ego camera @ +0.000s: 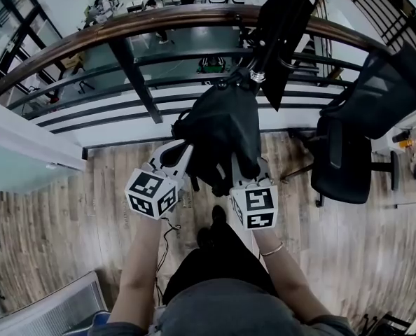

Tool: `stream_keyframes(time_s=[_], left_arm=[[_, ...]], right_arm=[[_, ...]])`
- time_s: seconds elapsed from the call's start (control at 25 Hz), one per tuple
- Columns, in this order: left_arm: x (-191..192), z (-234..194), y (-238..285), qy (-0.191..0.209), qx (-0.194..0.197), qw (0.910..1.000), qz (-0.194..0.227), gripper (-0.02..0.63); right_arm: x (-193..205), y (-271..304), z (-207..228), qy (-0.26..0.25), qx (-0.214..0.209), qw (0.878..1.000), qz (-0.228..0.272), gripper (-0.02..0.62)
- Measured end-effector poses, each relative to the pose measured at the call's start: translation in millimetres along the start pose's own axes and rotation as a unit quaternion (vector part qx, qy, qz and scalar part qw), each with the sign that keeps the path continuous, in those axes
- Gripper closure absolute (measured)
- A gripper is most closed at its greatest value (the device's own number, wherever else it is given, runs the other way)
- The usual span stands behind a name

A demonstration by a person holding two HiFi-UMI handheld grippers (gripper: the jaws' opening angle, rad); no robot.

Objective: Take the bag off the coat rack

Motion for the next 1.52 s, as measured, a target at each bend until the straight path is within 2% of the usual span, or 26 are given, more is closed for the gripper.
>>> stream_keyframes(time_s=[0.24, 0.52, 0.92, 1.24, 1.52], left_arm=[[-14, 15, -25, -0.006, 0.000, 0.9990, 0.045, 0.581], [-27, 37, -54, 0.000, -0.002, 0.9972, 0.075, 0.581], [-30, 72, -94, 0.015, -0.011, 0.9950, 0.098, 0.581], [-21, 94, -119, 0.011, -0.017, 0.9939, 0.108, 0.581], [-13, 112, -125, 0.006, -0.004, 0.9941, 0.109, 0.581]], right_arm=[[-20, -25, -10, -0.028, 0.000, 0.999, 0.036, 0.584], [-40, -52, -23, -0.037, -0.009, 0.998, 0.059, 0.584], [-42, -93, -44, -0.046, -0.028, 0.995, 0.079, 0.584], [-35, -122, -57, -0.052, -0.039, 0.994, 0.083, 0.584], [-25, -142, -59, -0.049, -0.033, 0.995, 0.078, 0.584]])
Point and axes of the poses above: the fingertips, and each gripper's own axes: y forward along the fingers, z to its right, x out of its underside, the point moved 7 cm from there along -y, backward along the fingers, and after that the axes turned 14 degrees about x, right-handed, at the moved point
